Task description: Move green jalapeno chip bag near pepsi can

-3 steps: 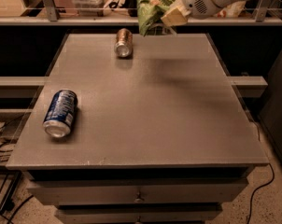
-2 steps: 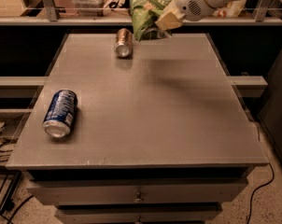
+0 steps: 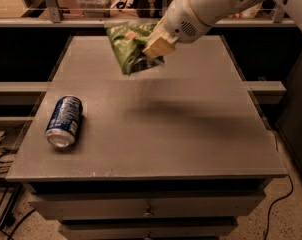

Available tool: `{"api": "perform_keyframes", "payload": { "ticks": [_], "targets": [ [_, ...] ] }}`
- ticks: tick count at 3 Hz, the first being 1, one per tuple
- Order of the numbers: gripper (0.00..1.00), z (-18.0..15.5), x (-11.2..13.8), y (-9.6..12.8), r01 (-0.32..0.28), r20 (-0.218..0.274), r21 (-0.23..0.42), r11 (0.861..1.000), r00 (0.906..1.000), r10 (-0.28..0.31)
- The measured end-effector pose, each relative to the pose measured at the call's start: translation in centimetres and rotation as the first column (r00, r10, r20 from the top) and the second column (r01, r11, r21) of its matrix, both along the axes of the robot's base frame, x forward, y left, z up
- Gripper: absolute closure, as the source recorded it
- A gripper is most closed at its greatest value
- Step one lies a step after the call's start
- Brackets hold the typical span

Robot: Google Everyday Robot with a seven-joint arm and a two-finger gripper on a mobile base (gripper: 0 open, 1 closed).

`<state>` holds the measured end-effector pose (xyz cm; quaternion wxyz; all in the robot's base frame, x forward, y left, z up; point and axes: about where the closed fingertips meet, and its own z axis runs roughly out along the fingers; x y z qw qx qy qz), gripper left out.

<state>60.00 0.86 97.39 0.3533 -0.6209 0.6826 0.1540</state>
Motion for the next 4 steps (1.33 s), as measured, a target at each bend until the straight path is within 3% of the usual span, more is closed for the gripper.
{"api": "perform_keyframes", "payload": {
  "ticks": [1,2,3,4],
  "targets": [
    [0.88,-2.2,-4.9,3.5,-0.099,-0.066,0.011,0.995,0.9928,0.099],
    [0.70,-4.6,-9.2,6.0,-0.160,-0.136,0.025,0.987,0.9775,0.161],
    [0.47,-6.2,-11.9,7.1,-0.173,-0.191,0.041,0.984,0.9653,0.178],
    [0.24,-6.7,-13.0,7.2,-0.144,-0.233,0.090,0.985,0.9589,0.161]
  ]
}}
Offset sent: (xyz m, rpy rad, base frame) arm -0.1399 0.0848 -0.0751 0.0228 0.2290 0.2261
